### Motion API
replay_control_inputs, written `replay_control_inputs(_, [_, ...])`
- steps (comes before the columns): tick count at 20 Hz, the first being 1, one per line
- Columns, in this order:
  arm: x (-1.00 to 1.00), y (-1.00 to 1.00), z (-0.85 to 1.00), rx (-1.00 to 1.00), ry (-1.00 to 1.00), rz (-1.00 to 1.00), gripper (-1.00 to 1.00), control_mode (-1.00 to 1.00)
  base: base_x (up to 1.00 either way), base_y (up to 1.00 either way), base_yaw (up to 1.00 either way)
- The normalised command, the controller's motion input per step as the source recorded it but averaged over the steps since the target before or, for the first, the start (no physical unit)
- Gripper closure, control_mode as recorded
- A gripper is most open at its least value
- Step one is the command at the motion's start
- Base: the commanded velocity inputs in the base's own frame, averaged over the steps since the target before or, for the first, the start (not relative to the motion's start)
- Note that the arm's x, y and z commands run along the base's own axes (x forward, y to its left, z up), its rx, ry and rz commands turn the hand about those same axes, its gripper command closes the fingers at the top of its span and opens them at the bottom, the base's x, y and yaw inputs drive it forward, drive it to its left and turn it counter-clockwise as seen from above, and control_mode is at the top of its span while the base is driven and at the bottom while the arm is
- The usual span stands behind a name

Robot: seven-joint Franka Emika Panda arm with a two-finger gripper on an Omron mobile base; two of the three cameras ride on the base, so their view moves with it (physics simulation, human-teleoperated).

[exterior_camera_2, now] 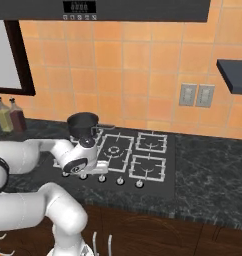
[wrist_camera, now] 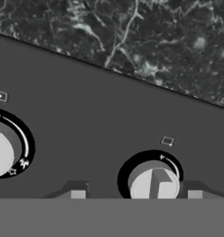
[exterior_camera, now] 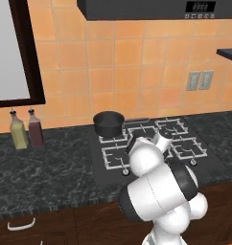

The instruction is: Turn off the rear left burner of the stove.

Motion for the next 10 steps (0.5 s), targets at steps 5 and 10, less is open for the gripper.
replay_control_inputs(5, [0.00, 0.00, -0.30, 0.03, 0.04, -1.00, 1.00, -1.00, 0.00, 0.00, 0.00])
replay_control_inputs(10, [0.00, 0.00, -0.30, 0.02, 0.04, -1.00, 1.00, -1.00, 0.00, 0.00, 0.00])
